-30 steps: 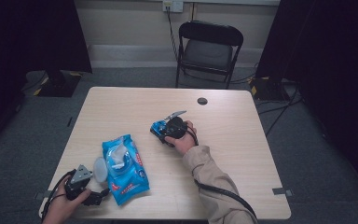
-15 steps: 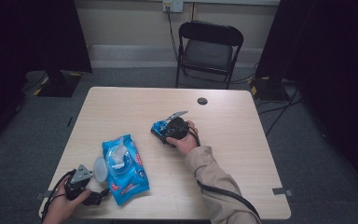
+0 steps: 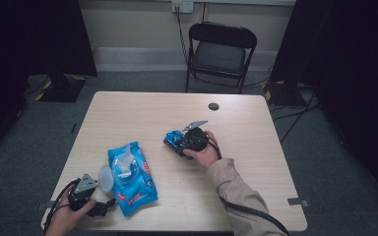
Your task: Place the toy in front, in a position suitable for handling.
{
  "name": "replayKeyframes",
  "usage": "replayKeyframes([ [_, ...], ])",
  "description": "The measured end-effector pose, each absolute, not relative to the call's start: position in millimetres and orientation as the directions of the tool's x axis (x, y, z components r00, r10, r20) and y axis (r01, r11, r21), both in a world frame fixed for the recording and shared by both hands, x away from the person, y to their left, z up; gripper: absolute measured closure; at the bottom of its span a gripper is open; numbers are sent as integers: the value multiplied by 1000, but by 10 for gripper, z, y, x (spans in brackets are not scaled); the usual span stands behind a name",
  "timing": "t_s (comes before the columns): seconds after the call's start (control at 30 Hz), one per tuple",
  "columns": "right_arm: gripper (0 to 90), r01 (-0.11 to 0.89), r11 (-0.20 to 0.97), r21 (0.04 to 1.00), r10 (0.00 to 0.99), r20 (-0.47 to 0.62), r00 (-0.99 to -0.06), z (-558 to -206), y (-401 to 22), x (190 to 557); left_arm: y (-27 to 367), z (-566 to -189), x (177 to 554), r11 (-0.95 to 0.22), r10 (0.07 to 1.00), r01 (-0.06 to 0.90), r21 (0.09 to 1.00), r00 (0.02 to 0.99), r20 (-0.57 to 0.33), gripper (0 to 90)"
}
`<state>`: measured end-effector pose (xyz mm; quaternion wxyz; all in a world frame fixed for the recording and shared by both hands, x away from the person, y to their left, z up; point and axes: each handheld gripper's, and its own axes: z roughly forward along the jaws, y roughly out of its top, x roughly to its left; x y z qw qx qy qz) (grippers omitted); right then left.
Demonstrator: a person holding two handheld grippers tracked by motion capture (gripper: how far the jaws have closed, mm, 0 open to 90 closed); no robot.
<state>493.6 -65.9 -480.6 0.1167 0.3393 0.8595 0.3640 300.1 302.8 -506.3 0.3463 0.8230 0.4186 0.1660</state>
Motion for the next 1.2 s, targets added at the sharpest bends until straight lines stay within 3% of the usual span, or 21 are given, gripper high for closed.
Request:
replayKeyframes([
  [0.4,187,496,519,696,667,32,-744,-4871,-1072,4644,3027,-5063,2999,-408,805,576,709,592,-17,0],
  [1.2,180,489,513,705,648,55,-759,-4982,-1295,4383,3024,-5064,2991,-404,809,578,709,587,-18,0],
])
